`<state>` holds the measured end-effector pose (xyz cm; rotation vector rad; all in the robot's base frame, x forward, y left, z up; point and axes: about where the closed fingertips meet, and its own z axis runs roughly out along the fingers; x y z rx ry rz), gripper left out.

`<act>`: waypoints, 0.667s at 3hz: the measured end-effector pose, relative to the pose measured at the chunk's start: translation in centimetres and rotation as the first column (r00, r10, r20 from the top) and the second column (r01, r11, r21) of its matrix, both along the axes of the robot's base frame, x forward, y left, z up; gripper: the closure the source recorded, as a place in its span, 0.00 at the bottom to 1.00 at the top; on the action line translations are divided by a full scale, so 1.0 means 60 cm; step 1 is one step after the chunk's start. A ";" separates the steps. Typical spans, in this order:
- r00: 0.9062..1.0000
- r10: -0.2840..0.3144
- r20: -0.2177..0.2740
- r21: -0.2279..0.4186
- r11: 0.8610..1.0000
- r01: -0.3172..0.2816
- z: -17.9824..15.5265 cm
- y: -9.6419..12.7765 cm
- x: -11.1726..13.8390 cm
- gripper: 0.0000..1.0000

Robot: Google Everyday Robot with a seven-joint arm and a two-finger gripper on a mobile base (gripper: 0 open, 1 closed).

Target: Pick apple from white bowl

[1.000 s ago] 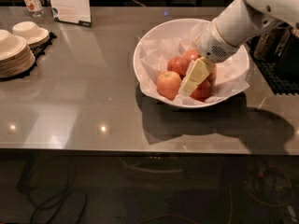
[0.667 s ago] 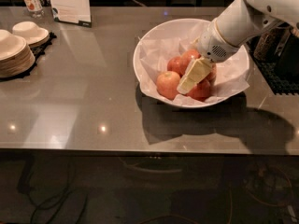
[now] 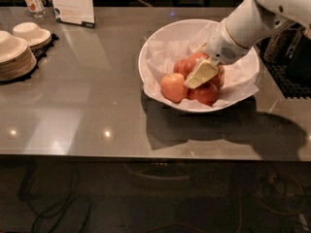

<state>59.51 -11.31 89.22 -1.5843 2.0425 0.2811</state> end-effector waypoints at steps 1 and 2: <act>1.000 0.000 0.000 0.000 1.000 0.000 0.000 0.000 0.000 0.87; 1.000 0.014 0.019 0.061 0.998 -0.015 0.034 -0.005 -0.005 1.00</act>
Offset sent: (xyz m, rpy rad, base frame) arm -0.0091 -0.0124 0.0618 0.1737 -0.0577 0.0359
